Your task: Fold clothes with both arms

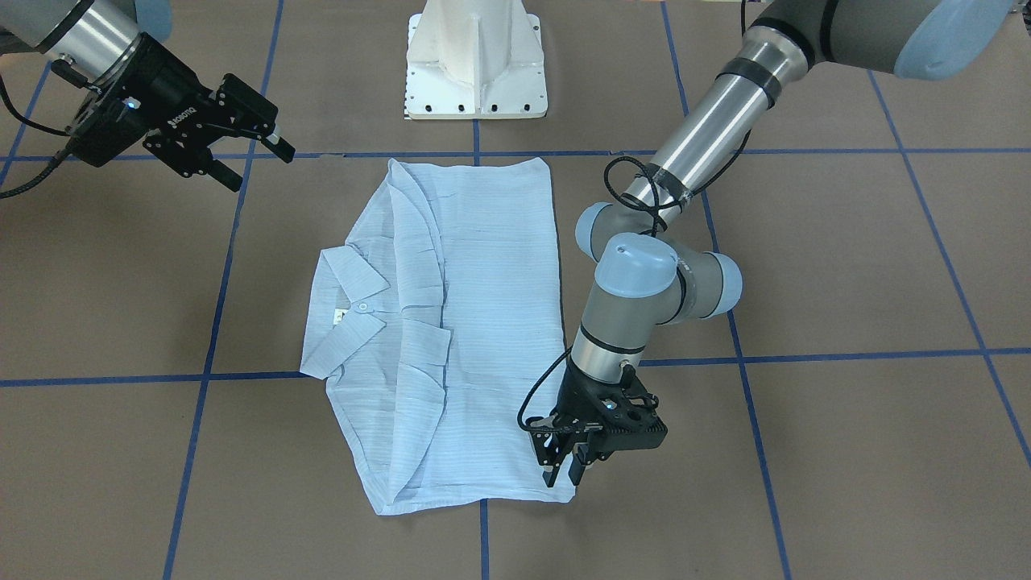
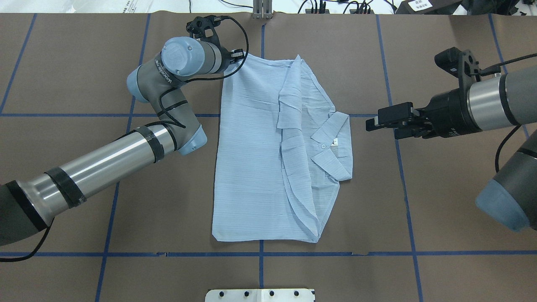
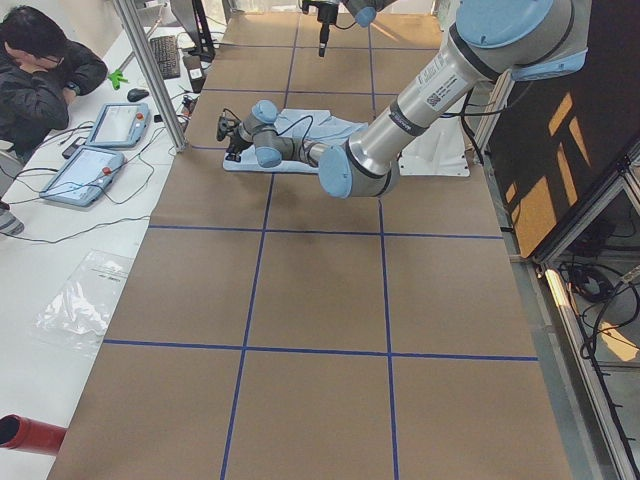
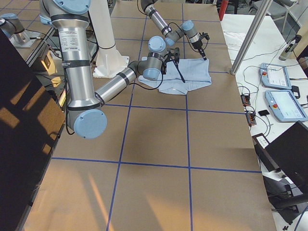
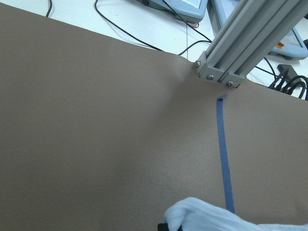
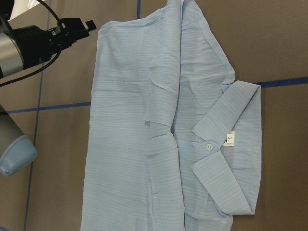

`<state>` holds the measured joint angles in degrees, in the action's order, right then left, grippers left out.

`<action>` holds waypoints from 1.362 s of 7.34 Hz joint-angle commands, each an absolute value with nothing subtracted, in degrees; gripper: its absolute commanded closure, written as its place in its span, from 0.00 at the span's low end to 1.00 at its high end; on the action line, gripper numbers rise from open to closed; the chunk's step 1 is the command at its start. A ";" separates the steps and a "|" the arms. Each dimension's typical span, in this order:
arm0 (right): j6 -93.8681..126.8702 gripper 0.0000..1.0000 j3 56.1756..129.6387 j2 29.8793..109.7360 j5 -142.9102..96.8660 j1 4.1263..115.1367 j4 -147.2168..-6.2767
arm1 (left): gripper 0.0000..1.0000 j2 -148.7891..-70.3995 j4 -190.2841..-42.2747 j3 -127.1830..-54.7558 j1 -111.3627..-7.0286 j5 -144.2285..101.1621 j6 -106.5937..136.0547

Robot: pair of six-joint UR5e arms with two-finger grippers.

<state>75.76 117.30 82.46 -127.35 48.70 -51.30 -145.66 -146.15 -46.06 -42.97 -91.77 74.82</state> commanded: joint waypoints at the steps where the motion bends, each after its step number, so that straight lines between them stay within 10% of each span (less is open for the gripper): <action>1: 75.76 0.00 116.90 82.44 -126.83 48.52 -51.50 | 0.00 -142.50 -145.38 -51.37 -45.69 -95.94 74.18; 5: 74.89 0.00 116.81 82.53 -121.05 42.56 -53.43 | 0.00 -121.50 -119.95 -91.33 -47.29 -103.62 67.44; 10: 65.92 0.00 116.98 71.58 -102.27 28.08 -79.65 | 0.00 -110.49 -118.65 -103.52 -47.20 -104.93 67.41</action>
